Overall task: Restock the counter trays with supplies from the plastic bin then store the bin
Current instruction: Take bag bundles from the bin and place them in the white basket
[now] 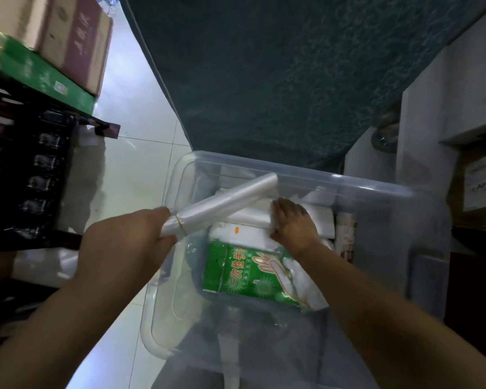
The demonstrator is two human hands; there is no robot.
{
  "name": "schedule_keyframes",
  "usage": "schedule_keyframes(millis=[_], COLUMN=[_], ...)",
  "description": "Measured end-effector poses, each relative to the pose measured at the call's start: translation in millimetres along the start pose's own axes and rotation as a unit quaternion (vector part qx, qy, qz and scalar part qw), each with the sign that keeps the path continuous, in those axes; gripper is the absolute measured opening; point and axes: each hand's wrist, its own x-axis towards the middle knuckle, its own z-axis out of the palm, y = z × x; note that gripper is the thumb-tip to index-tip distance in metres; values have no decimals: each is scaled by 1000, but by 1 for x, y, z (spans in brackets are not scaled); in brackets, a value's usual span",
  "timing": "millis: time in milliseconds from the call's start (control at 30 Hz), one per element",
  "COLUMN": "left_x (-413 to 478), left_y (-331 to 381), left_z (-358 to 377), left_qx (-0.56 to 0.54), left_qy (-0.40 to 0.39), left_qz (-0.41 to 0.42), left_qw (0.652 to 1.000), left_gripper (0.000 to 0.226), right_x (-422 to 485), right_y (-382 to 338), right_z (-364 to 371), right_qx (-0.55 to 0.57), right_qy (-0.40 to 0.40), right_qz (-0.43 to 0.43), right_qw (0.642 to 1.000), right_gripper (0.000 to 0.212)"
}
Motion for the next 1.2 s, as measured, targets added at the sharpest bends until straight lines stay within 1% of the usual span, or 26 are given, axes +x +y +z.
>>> schedule_keyframes(millis=[67, 133, 233, 333, 367, 467, 500, 567, 633, 700, 733, 800, 833, 900, 967, 1033, 1100, 1133, 1200], left_x=[-3, -5, -7, -11, -13, -21, -25, -35, -45, -55, -60, -70, -73, -84, -94, -105, -114, -118, -127], left_y=[-4, -8, -13, -18, -20, -27, -28, -31, -34, -37, -37, -39, -38, -31, -21, -6, 14, 25, 52], left_z=[5, 8, 11, 9, 9, 7, 7, 5, 1, -9, -16, -25, -30, -46, -65, -86, -108, -118, -137], left_qx=[-9, -17, -27, -30, -30, -28, -20, -11, -21, -35, -46, -77, -84, -83, -80, -78, -79, -83, -94], left_qy=[14, 22, 25, 22, 20, 5, 7, 13, 7, 7, 14, 36, 35, 16, 27, 30, 35, 49, 98], left_qz=[2, -6, -37, -43, -43, -37, -32, -26, -12, 10, 25, 50, 45, 44, 81, 113, 130, 145, 193], left_qw=[1000, 1000, 999, 998, 998, 999, 999, 1000, 1000, 999, 999, 995, 995, 995, 993, 990, 988, 985, 972], left_gripper=[10, 7, 13, 21, 21, 18, 18, 23, 26, 26, 26, 19, 15, 15, 14, 11, 15, 19, 17], right_x=[4, 6, 5, 0, -2, -8, -11, -23, -42, -68, -83, -118, -136, -176, -218, -262, -306, -327, -371], right_y=[1, 1, 3, 4, 2, -9, -14, -23, -31, -40, -44, -52, -55, -60, -66, -73, -79, -81, -86], right_z=[8, 9, 6, 3, 0, -15, -20, -31, -40, -48, -53, -65, -74, -91, -112, -135, -159, -172, -196], right_qx=[-38, -41, -26, -49, -52, -48, -39, 4, 54, 110, 142, 213, 256, 363, 455, 498, 536, 552, 565], right_qy=[15, 31, 28, 29, 40, 72, 78, 85, 69, 57, 65, 86, 94, 121, 176, 236, 290, 315, 369], right_qz=[0, 1, -4, 1, 6, 33, 51, 97, 147, 189, 207, 252, 274, 303, 326, 347, 355, 356, 362], right_qw=[999, 999, 999, 998, 998, 996, 995, 992, 985, 974, 966, 940, 922, 873, 810, 759, 709, 685, 643], right_gripper=[80, 78, 75, 75, 68, 35, 31, 34, 38, 38, 36, 29, 27, 26, 25, 22, 22, 23, 26])
